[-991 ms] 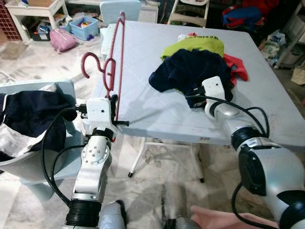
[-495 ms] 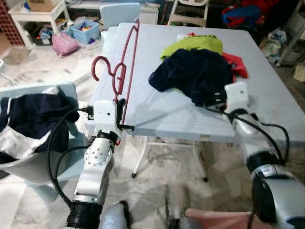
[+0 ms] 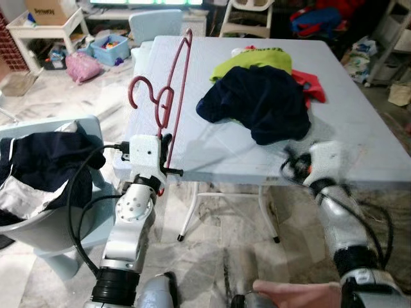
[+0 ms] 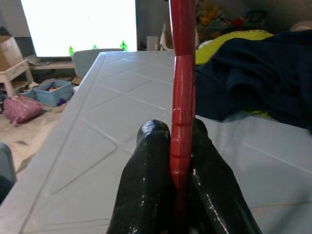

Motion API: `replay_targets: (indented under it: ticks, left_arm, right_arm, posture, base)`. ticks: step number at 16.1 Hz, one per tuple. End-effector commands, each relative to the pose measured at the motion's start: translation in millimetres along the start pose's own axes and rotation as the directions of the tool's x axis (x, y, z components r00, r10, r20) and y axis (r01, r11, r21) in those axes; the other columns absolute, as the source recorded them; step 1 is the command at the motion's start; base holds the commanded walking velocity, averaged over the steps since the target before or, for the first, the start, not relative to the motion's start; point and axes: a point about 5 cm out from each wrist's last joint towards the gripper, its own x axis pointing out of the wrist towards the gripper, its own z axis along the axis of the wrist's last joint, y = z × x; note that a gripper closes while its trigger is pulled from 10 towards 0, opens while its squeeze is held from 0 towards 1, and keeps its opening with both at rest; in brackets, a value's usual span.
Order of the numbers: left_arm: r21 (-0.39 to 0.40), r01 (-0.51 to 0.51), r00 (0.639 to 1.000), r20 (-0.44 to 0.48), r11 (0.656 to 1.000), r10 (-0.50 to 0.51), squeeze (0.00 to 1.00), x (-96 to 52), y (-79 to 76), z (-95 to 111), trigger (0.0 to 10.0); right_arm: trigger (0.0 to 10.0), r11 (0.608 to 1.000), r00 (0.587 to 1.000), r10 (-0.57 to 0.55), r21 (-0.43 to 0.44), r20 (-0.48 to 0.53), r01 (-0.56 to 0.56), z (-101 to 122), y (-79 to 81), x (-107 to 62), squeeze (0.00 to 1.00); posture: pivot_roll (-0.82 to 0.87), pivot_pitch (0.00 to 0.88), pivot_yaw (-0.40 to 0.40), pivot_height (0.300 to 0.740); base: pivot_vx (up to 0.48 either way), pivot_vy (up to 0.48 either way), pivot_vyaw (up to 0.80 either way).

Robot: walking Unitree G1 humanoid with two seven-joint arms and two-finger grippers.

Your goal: Hang hanger

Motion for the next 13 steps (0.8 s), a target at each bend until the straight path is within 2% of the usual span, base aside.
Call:
replay_targets:
  ticks: [1, 3, 5, 10, 11, 12, 13]
  left_arm:
    - [0.010, 0.008, 1.000, -0.004, 1.000, -0.008, 0.00, 0.4, -2.4, 0.6, 10.0]
    - [0.008, 0.026, 1.000, -0.015, 1.000, -0.026, 0.00, -0.3, -2.4, -0.3, 10.0]
    - [0.010, 0.017, 1.000, -0.024, 1.000, -0.016, 0.00, -2.6, 1.6, -2.9, 10.0]
    - [-0.019, 0.014, 1.000, -0.027, 1.000, -0.015, 0.00, -1.1, -2.3, -1.8, 10.0]
    - [-0.020, 0.016, 0.999, -0.027, 1.000, -0.017, 0.00, -1.3, -2.4, -1.7, 10.0]
    - [-0.021, 0.016, 0.999, -0.028, 1.000, -0.017, 0.00, -1.0, -2.0, -1.8, 10.0]
    - [-0.021, 0.016, 0.999, -0.027, 1.000, -0.017, 0.00, -0.6, -1.7, -2.0, 10.0]
  right_arm:
    - [10.0, 1.000, 1.000, 0.003, 0.007, 0.010, -0.003, 3.5, -1.2, 0.7, 1.00]
    - [10.0, 0.996, 0.987, -0.048, 0.084, 0.153, 0.035, 23.9, -1.9, -3.3, 1.00]
    - [10.0, 0.994, 0.981, -0.062, 0.096, 0.186, 0.044, 29.7, 11.8, -8.6, 1.00]
    - [10.0, 0.991, 0.987, -0.029, 0.130, 0.159, 0.009, 29.7, 34.4, -14.4, 1.00]
    - [10.0, 0.992, 0.988, -0.032, 0.123, 0.151, 0.013, 30.3, 34.8, -15.1, 0.23]
    - [10.0, 0.991, 0.989, -0.038, 0.132, 0.142, 0.019, 30.8, 34.2, -15.2, 0.23]
    - [10.0, 0.990, 0.991, -0.069, 0.132, 0.116, 0.054, 31.3, 29.2, -13.3, 0.00]
  posture:
    - [0.02, 0.058, 0.023, 0.740]
    - [0.01, 0.061, 0.024, 0.740]
    - [0.01, 0.059, 0.025, 0.740]
    - [0.02, 0.059, 0.015, 0.740]
    - [0.02, 0.059, 0.015, 0.740]
    - [0.01, 0.059, 0.013, 0.740]
    - [0.01, 0.058, 0.012, 0.740]
  base:
    - [0.000, 0.000, 0.00]
    - [0.000, 0.000, 0.00]
    - [0.000, 0.000, 0.00]
    - [0.000, 0.057, 0.00]
    - [0.000, 0.394, 0.00]
    - [0.000, 0.416, 0.00]
    - [0.000, 0.480, 0.00]
